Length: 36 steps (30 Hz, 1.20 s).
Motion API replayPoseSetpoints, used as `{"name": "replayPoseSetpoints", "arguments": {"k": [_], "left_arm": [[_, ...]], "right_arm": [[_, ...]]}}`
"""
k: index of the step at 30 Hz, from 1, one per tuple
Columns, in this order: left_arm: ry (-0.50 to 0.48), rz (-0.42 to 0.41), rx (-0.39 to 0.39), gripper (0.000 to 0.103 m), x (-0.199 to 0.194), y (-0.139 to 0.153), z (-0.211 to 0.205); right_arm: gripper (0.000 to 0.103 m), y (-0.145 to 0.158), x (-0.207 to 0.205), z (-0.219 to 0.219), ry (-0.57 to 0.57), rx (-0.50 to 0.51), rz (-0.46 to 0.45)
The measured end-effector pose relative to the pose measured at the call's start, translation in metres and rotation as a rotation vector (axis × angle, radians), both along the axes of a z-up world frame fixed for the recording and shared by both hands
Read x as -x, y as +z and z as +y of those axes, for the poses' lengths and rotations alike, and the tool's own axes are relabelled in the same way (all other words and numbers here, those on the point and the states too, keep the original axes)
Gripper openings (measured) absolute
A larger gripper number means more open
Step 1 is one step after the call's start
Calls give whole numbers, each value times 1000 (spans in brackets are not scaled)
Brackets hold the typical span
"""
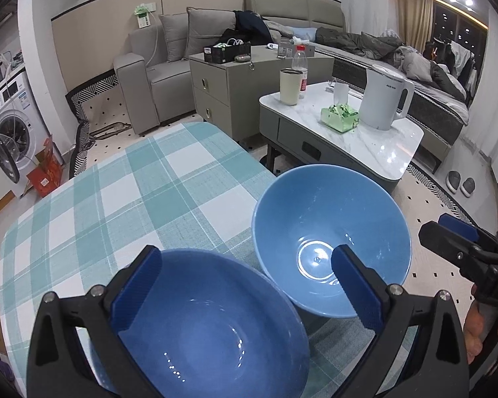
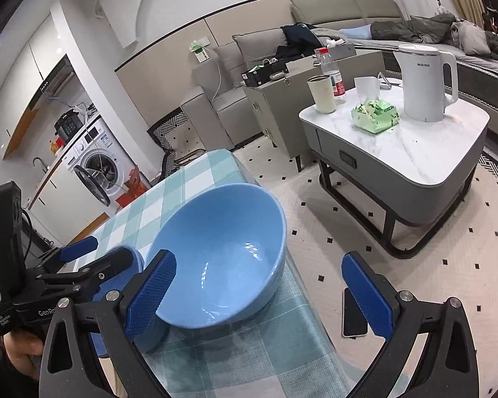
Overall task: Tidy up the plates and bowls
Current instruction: 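Move both grippers to the rim of the light blue bowl, then close both grippers on the light blue bowl rim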
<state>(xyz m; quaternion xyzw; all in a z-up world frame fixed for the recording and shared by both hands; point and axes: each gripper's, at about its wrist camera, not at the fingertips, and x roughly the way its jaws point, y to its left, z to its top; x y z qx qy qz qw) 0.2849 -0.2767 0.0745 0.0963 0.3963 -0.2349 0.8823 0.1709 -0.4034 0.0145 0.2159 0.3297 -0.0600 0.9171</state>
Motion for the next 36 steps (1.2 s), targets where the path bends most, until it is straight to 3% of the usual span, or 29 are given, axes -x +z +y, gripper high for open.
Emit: {"name": "replayPoseSetpoints", "arguments": {"k": [9,18,25,28,36], "left_arm": [[-26,-8,-18,101,-10,-4,-13],[-49,3,-53,91,-23,-13,-28],[-56,47,-68,73,-31,-23,-34],[-70,61,-74,65,-32,-25,-37],[-86,75,-83,54,-32,-31,-41]], "right_arm": [[101,-16,-10,-3,21,-45,17],[91,-29,-20,0,39,-67,56],[87,-37,-24,3,54,-66,80],[81,-40,-26,4,65,-69,91],[76,-45,-28,8,72,-64,111]]}}
